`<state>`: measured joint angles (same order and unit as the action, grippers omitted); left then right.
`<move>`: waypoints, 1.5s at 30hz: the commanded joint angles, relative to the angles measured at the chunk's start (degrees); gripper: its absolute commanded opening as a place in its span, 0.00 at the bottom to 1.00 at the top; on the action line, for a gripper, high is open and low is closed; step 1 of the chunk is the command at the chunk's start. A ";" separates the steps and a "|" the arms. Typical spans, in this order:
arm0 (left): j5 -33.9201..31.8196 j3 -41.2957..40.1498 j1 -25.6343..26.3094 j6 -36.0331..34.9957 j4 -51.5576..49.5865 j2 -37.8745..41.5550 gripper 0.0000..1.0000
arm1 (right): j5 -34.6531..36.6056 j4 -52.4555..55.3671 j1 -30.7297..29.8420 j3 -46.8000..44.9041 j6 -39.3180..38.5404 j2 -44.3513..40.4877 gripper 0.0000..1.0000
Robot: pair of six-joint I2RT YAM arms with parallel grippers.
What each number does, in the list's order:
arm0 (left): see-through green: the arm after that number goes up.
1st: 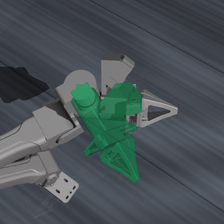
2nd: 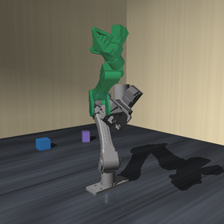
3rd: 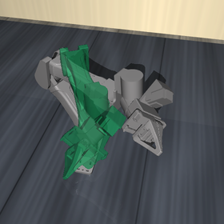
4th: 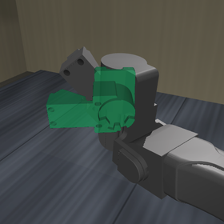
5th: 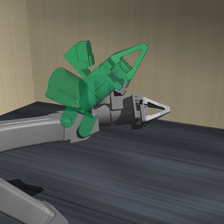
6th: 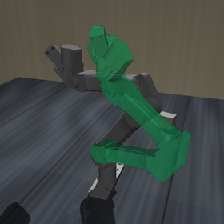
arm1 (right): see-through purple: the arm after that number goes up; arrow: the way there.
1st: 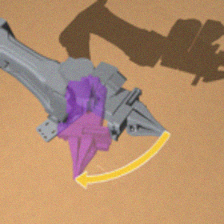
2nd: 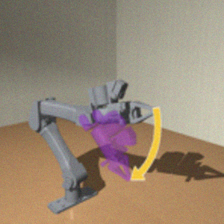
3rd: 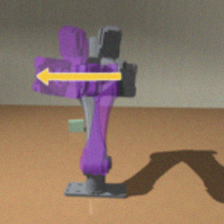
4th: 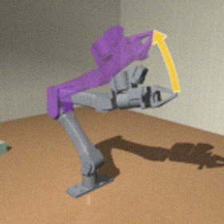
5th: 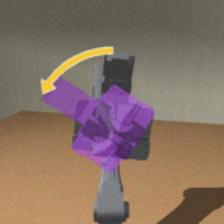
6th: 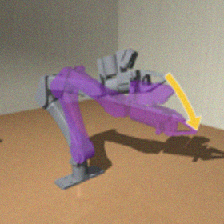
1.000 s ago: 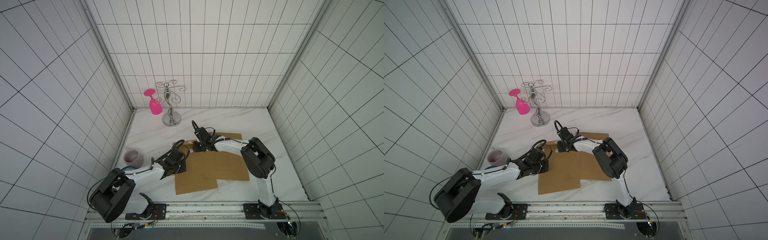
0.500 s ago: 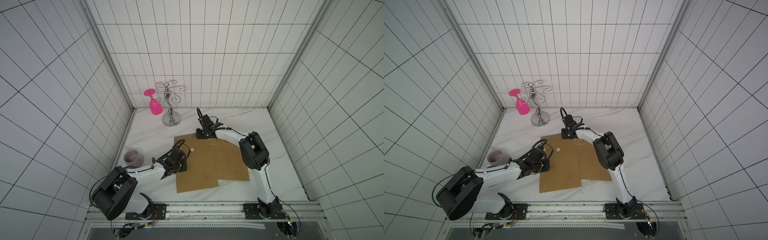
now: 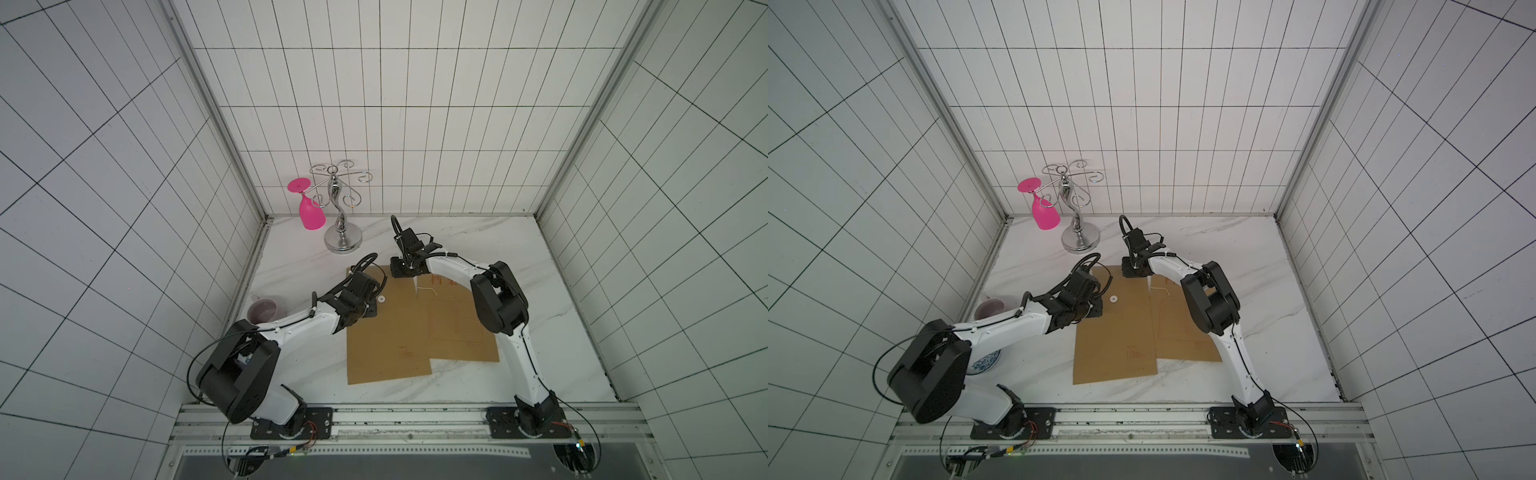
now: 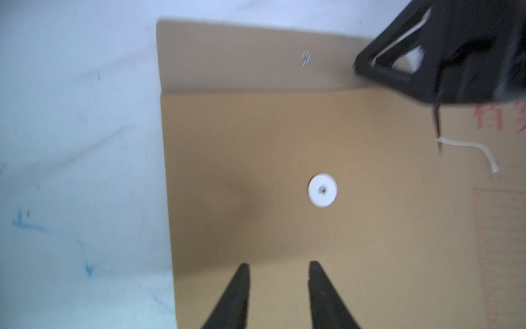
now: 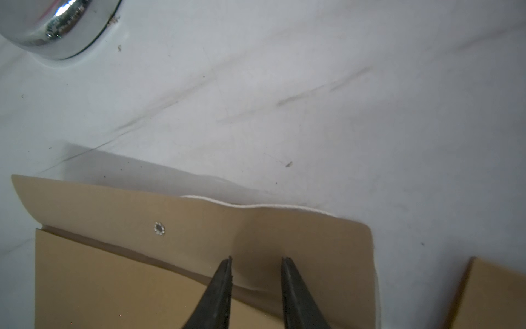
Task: Open the file bag
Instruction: Place the file bag at the center of the board.
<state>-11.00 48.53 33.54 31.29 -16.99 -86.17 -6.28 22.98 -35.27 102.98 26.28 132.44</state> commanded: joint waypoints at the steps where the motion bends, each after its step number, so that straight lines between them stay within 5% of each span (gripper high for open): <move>1: -1.61 5.91 -2.85 -2.20 5.33 -5.83 0.08 | -2.17 2.62 0.09 -1.80 0.31 0.14 0.32; 2: -0.81 7.60 -3.53 -2.89 6.24 -8.38 0.00 | -2.45 2.72 0.09 -1.54 0.11 0.27 0.31; 18: -3.96 15.79 -9.58 -7.91 13.82 -28.35 0.00 | -5.77 1.94 2.02 -1.31 1.66 -1.52 0.32; 33: -5.79 14.91 -9.81 -6.86 14.88 -30.11 0.00 | -11.02 -2.26 2.81 3.33 7.54 1.25 0.37; 45: -7.06 14.88 -9.81 -7.29 14.63 -31.25 0.00 | -12.27 -4.42 7.70 -4.86 6.86 -2.20 0.39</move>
<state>-16.53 64.58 23.94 24.29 -0.38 -115.24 -18.44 17.80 -28.25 100.22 33.04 131.81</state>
